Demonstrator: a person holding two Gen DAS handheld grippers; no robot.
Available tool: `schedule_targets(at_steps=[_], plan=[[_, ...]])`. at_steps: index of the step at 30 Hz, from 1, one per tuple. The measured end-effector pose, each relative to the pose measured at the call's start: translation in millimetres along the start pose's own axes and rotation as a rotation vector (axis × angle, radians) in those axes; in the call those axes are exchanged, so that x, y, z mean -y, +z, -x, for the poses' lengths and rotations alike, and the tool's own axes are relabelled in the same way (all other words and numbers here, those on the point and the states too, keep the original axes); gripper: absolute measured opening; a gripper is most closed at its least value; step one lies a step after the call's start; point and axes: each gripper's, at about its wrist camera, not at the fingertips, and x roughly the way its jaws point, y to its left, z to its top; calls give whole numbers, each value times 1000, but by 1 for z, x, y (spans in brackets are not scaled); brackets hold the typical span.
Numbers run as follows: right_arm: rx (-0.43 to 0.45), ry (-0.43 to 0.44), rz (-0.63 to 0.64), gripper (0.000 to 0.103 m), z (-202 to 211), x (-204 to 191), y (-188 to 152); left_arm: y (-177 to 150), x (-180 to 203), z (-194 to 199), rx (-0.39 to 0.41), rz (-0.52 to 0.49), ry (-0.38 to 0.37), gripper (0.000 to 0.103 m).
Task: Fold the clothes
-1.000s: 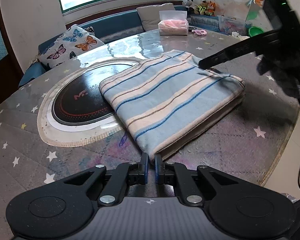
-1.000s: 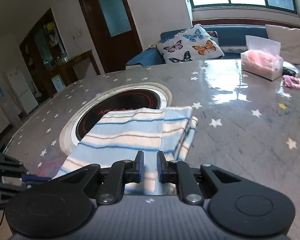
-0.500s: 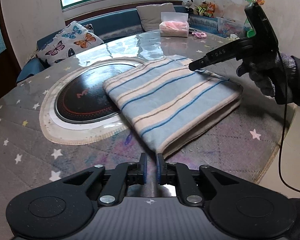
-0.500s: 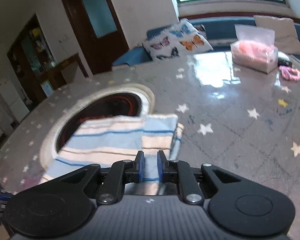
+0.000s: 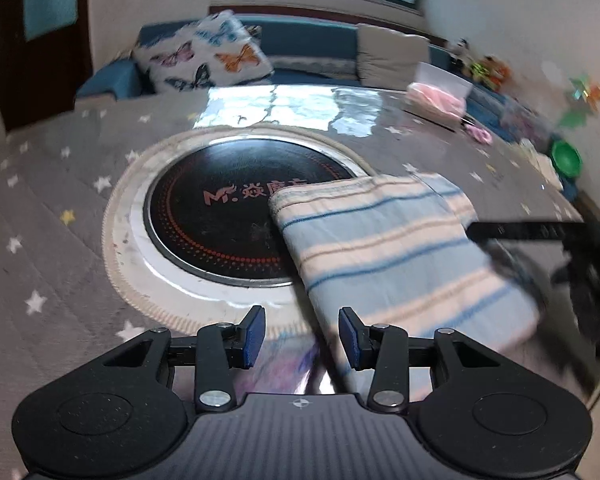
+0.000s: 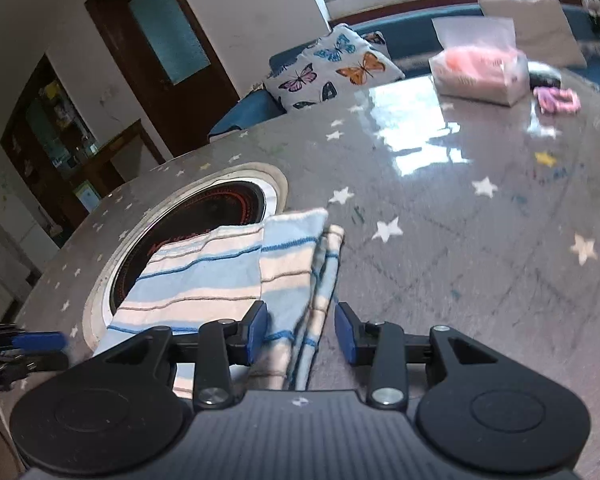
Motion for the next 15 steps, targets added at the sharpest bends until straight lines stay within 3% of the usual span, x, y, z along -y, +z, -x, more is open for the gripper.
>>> schedule_targets(at_steps=[10, 15], plan=[[-11, -12, -2, 38, -8, -9, 1, 16, -9, -35, -58, 120, -33, 44], [-27, -5, -6, 24, -10, -11, 1, 18, -9, -41, -70, 141, -43, 44]])
